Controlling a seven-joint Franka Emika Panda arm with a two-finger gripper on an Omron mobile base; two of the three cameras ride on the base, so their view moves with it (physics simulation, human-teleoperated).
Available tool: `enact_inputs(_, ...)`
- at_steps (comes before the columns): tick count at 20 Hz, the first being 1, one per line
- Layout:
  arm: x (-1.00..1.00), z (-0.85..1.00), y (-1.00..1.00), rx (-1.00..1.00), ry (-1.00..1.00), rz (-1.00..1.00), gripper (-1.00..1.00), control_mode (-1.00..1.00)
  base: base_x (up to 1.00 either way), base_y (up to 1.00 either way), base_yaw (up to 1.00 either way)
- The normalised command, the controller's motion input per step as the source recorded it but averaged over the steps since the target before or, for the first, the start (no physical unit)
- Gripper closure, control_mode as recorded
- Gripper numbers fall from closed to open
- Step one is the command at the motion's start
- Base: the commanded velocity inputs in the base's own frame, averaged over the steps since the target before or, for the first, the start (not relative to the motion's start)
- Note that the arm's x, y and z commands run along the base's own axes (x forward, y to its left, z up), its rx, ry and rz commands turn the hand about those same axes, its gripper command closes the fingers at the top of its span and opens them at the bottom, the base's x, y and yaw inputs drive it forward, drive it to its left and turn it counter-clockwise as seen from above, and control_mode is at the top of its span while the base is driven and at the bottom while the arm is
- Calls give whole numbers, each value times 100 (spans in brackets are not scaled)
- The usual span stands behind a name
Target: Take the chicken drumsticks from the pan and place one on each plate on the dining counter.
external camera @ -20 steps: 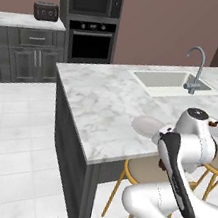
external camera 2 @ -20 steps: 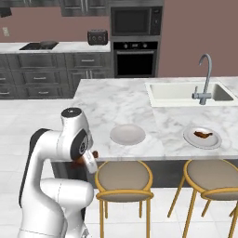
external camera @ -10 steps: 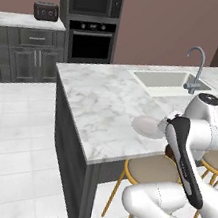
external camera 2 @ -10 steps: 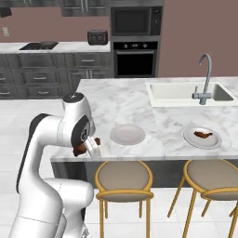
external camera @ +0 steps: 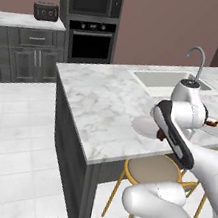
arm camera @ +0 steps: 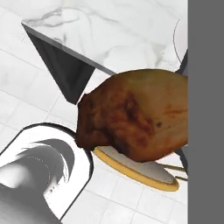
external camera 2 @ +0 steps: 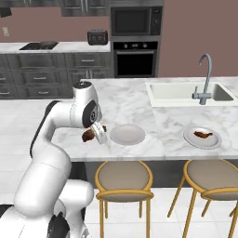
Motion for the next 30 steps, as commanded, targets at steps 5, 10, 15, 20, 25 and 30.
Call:
enact_inputs(5, 100, -99, -7, -7, 1, 0, 100, -100, 0, 0, 0)
enact_inputs(10, 100, -36, -41, 1, 9, 0, 100, -100, 0, 0, 0)
enact_inputs(15, 100, 7, -80, 17, 7, 1, 100, -100, 0, 0, 0)
enact_inputs(20, 99, -17, -51, 7, 4, 1, 100, -100, 0, 0, 0)
enact_inputs(25, 94, -85, -7, -2, 0, 1, 100, -100, 0, 0, 0)
enact_inputs(30, 68, -96, 2, -11, 0, 0, 100, -100, 0, 0, 0)
